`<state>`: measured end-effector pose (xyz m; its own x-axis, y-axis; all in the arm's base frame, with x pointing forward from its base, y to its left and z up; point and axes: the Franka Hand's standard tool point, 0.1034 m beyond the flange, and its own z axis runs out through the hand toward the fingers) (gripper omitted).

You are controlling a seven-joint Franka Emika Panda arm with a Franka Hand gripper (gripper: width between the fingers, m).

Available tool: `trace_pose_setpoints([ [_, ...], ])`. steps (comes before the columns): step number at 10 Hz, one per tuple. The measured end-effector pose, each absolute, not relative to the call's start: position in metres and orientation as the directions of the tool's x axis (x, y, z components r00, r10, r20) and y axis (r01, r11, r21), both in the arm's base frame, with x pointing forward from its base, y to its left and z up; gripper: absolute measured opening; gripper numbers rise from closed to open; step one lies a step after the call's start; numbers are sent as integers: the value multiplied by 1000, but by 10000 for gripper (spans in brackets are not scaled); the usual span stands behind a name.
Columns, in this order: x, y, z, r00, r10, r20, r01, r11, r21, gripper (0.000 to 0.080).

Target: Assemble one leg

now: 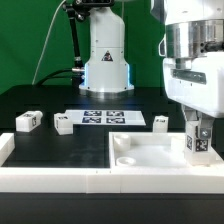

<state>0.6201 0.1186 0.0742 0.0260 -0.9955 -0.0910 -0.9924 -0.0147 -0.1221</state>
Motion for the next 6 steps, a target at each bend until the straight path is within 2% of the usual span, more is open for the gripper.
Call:
trace_pose_setpoints([
  [2,620,119,74,-23,-994,-102,-992,35,-118,294],
  [3,620,119,74,6,-995,-99,-993,6,-121,354],
  [4,620,119,74,46,-995,-94,-992,-34,-124,536],
  [5,620,119,74,65,-994,-91,-991,-54,-127,536],
  [6,621,120,75,184,-980,-73,-975,-173,-137,625],
])
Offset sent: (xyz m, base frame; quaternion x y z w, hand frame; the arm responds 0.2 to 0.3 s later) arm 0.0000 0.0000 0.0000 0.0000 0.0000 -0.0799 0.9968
